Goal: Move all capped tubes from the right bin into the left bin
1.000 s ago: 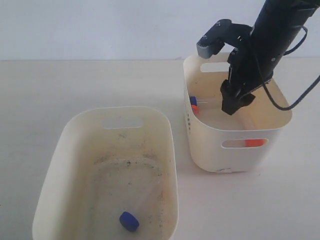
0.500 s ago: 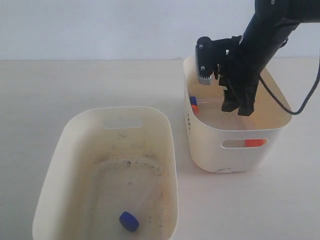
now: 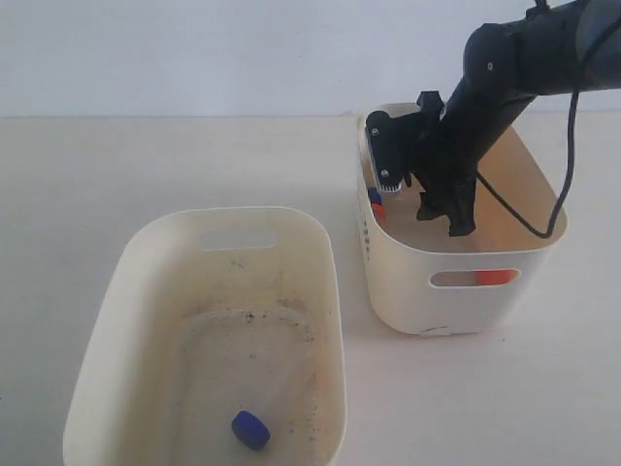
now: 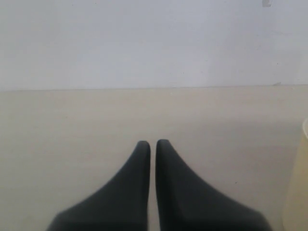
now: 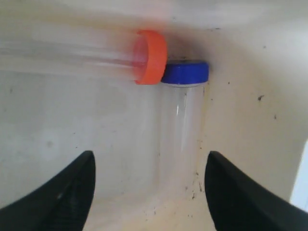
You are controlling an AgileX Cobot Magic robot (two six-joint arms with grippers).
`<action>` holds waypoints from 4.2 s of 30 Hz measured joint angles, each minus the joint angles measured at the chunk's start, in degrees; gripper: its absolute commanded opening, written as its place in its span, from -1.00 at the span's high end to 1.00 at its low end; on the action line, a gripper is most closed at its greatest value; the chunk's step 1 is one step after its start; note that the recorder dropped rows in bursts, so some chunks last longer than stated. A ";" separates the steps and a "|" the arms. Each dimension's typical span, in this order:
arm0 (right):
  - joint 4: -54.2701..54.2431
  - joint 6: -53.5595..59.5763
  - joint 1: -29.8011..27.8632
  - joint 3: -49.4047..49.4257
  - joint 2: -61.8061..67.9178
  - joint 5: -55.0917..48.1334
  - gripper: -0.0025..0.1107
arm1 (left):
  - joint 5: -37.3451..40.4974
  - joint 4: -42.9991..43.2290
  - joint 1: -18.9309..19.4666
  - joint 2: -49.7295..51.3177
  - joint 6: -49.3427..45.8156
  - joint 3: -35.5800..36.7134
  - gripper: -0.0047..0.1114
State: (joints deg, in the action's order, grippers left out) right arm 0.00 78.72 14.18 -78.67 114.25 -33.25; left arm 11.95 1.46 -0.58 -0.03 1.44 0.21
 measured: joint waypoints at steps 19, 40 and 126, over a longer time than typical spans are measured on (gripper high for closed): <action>0.00 -1.62 0.00 0.00 2.42 6.72 -0.14 | 0.00 0.00 0.00 0.00 0.00 0.00 0.84; 0.31 -2.95 -0.12 0.00 4.81 9.13 -0.14 | 0.00 0.00 0.00 0.00 0.00 0.00 0.84; -17.17 -22.42 -0.32 -0.05 -24.39 -20.26 0.96 | 0.00 0.00 0.00 0.00 0.00 0.00 0.84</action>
State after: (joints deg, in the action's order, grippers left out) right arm -17.17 56.30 13.86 -78.72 89.86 -53.51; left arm 11.95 1.46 -0.58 -0.03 1.44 0.21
